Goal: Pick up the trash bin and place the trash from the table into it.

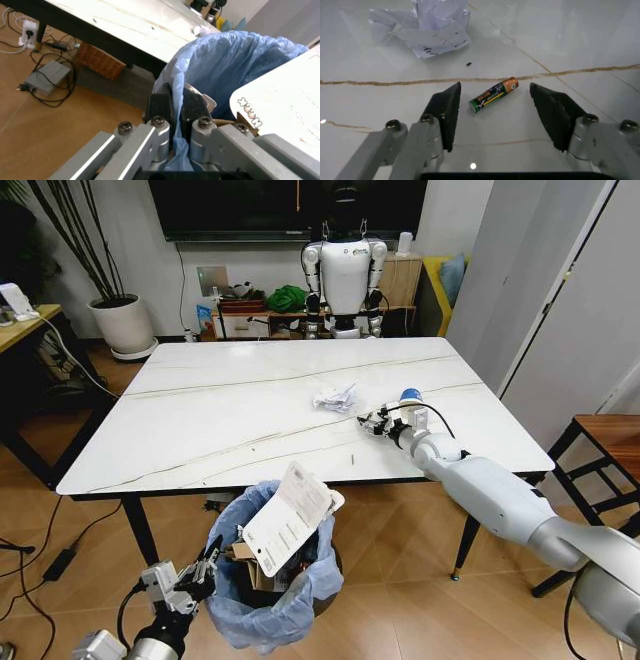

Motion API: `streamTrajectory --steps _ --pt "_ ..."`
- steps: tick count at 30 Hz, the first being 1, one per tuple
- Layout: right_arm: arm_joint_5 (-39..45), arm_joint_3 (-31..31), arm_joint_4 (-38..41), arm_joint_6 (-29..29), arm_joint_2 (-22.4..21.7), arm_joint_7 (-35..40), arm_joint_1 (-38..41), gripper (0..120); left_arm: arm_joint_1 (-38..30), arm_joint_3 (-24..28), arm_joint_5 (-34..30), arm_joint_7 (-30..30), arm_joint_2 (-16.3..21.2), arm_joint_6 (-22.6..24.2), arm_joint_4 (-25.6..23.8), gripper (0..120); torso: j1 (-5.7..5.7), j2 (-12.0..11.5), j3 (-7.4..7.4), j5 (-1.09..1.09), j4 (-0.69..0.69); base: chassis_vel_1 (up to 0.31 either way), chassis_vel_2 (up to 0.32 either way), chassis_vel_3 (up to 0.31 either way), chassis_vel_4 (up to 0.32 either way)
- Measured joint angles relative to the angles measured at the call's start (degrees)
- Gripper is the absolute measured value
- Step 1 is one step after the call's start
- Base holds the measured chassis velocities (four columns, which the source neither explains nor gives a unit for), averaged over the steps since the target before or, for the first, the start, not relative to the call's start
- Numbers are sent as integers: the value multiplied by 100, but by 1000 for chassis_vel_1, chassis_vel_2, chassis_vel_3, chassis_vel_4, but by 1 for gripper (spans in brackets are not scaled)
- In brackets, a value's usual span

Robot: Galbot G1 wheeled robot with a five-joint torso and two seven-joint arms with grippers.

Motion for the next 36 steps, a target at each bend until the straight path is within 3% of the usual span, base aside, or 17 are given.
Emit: streamTrajectory --steps 13,25,36 --pt "-15 -92 104 28 -47 0 -37 2 -25 12 -8 0 9 -2 24 0 0 0 0 0 1 0 0 0 0" --pt "10 -49 340 9 -313 8 -52 0 -78 67 -21 -9 54 -1 44 0 2 -2 2 2 1 0 0 0 0" --pt "243 557 1926 -80 -1127 248 -447 0 -111 158 -35 -14 145 3 80 0 1 -2 1 1 1 0 0 0 0"
